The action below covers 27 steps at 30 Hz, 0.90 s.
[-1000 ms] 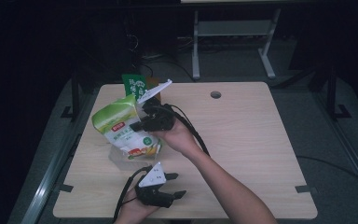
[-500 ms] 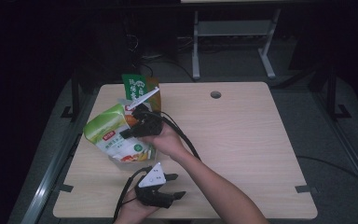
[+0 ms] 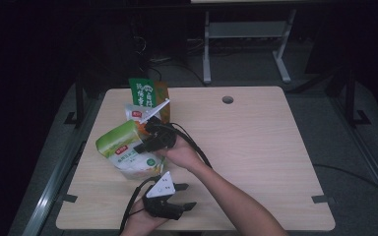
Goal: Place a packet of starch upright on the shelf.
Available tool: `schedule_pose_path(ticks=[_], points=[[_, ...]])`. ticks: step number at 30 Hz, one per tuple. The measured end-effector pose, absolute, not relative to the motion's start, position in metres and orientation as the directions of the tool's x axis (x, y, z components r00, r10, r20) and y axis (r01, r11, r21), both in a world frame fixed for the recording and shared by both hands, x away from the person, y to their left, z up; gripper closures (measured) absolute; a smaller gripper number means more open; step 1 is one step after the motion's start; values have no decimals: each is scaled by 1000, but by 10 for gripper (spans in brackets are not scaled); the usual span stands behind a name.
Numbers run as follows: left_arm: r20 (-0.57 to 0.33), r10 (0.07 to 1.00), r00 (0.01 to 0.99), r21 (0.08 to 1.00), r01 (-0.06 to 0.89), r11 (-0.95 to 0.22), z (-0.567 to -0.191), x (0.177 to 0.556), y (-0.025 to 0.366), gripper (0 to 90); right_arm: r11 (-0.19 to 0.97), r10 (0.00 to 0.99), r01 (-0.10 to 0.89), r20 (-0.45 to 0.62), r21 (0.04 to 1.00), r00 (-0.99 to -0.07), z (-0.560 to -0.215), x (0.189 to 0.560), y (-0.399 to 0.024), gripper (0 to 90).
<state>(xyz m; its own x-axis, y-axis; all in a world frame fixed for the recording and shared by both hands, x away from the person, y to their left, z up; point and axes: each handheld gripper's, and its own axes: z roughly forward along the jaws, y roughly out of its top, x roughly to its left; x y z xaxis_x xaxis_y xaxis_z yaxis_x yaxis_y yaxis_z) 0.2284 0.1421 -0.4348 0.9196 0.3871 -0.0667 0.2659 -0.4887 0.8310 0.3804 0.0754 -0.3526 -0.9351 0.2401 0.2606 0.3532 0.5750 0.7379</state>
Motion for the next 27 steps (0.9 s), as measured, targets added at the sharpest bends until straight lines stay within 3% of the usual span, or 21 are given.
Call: schedule_pose_path(ticks=[4,19,23,24,25,27], points=[[-75,391,917,829,275,-486,-434,226,141,377,610,248,324,214,723,-945,-350,375,67,880],[-73,391,917,831,273,-485,-434,227,142,377,621,269,350,229,701,-936,-369,372,49,891],[-73,391,917,827,275,-491,-435,227,141,375,605,276,389,275,695,-921,-377,375,40,876],[-73,393,917,828,275,-488,-435,228,141,375,607,272,386,275,695,-922,-377,375,40,861],[-72,395,916,828,276,-488,-435,228,141,374,611,261,372,266,699,-928,-375,376,40,784],[-68,396,916,827,274,-491,-435,228,142,374,588,257,375,273,717,-927,-373,376,39,774]])
